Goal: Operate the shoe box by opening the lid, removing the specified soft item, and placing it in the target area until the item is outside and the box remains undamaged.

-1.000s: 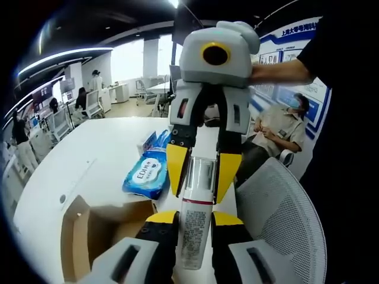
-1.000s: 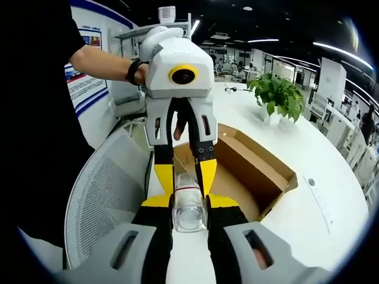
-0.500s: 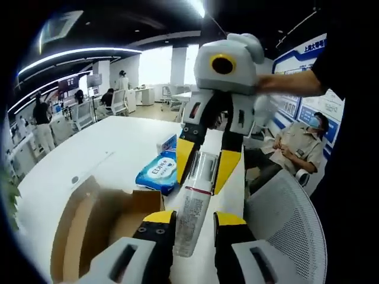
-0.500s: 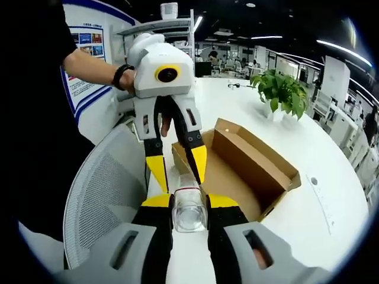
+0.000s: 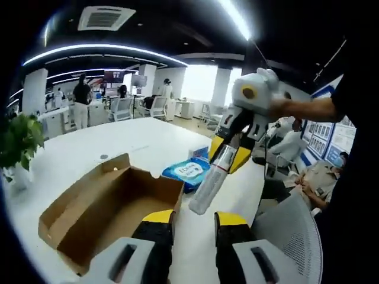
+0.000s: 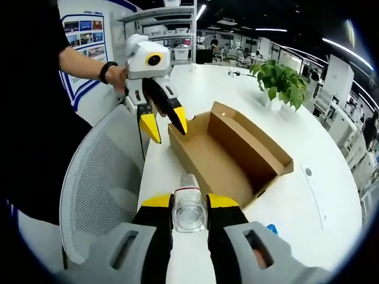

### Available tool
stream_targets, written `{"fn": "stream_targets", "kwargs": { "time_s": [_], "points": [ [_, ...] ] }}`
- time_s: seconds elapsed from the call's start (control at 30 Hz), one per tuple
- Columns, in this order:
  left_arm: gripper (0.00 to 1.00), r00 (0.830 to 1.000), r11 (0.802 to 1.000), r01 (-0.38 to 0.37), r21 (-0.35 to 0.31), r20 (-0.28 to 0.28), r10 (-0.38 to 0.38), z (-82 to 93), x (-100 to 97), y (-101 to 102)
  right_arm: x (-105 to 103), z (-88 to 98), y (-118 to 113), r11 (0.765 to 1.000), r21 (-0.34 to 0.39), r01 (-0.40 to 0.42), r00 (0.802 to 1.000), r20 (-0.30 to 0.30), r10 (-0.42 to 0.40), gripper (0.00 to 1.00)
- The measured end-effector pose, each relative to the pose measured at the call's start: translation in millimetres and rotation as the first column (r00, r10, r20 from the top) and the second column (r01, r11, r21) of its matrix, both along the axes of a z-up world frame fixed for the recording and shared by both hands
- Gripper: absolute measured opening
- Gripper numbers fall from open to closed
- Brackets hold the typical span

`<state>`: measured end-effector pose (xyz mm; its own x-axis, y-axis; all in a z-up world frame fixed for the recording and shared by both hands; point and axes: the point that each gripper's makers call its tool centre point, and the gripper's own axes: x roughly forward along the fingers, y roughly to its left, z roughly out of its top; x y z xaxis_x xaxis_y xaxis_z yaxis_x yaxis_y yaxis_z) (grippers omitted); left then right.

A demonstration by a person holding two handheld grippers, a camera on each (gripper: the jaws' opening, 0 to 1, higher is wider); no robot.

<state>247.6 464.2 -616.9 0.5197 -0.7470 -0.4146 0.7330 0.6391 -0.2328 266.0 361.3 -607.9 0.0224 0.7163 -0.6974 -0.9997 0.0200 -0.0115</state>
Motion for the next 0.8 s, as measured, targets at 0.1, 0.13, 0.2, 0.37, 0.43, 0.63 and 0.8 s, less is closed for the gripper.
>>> {"fn": "stream_targets", "kwargs": {
  "time_s": [0.1, 0.13, 0.2, 0.37, 0.43, 0.63, 0.8],
  "points": [
    [0.27, 0.999, 0.999, -0.049, 0.001, -0.017, 0.049, -10.8, -4.6, 11.4, 6.4, -1.2, -9.0, 1.0, -0.016, 0.007, 1.0, 0.004, -0.007, 0.18],
    [0.27, 0.998, 0.998, -0.065, 0.001, -0.021, 0.065, -13.0, -5.7, 14.2, 7.5, -1.2, -10.2, 1.0, -0.018, 0.009, 1.0, 0.004, -0.009, 0.18],
    [0.27, 0.993, 0.994, -0.11, -0.012, -0.034, 0.11, -18.7, -8.4, 22.5, 13.5, -0.5, -17.5, 0.999, -0.025, 0.021, 1.0, 0.006, -0.021, 0.18],
    [0.27, 0.984, 0.985, -0.173, -0.024, -0.051, 0.172, -25.0, -12.5, 33.1, 23.0, 0.1, -30.3, 0.998, -0.044, 0.036, 0.999, 0.012, -0.035, 0.18],
    [0.27, 0.981, 0.982, -0.188, -0.031, -0.057, 0.186, -26.0, -14.6, 34.7, 27.0, -0.7, -36.4, 0.998, -0.057, 0.041, 0.999, 0.017, -0.04, 0.18],
    [0.27, 0.97, 0.971, -0.236, -0.04, -0.077, 0.233, -33.0, -19.4, 41.0, 37.4, -0.3, -52.1, 0.995, -0.074, 0.062, 0.998, 0.02, -0.06, 0.18],
    [0.27, 0.964, 0.966, -0.257, -0.04, -0.089, 0.252, -39.3, -23.7, 44.0, 49.6, 1.5, -67.2, 0.993, -0.085, 0.082, 0.996, 0.026, -0.08, 0.18]
  ]
}}
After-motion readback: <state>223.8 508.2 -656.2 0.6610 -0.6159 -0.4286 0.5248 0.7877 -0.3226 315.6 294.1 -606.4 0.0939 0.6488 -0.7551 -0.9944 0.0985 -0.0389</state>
